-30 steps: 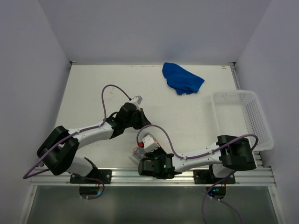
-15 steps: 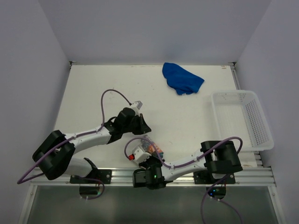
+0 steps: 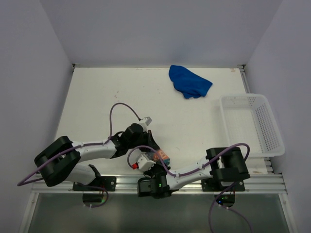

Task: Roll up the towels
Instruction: Roll the towel

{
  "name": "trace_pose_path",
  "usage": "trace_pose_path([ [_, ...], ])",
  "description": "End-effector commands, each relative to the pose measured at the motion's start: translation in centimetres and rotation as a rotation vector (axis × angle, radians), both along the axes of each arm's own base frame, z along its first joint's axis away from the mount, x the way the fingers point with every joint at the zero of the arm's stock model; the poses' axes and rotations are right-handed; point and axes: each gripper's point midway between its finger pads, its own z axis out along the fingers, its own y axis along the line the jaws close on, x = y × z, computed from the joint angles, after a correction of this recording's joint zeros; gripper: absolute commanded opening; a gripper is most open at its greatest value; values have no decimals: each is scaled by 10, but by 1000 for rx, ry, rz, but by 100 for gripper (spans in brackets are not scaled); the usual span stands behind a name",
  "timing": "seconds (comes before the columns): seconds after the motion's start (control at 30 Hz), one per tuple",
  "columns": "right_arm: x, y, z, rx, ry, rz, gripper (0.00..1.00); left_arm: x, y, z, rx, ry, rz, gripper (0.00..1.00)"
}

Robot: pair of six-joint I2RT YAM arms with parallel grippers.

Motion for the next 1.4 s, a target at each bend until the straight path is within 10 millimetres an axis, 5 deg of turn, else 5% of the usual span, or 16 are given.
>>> trace_pose_path([
  [0.0,-1,6,9,51,-7,-6,0,-9,3,-12,-14,27,20,0],
  [0.17,2,1,10,136,31,-30,1,-25,20,-39,17,86,56,0],
  [0.5,0,14,47,392,163,-28,41,-32,25,-53,39,106,72,0],
  [0.7,2,13,70,657,362,-4,53,-34,25,-54,37,110,71,0],
  [0.97,25,-9,42,820,588,-103,62,-36,26,-55,36,107,72,0],
  [1.37,7,-16,-17,778,791,-170,65,-38,26,-56,47,102,70,0],
])
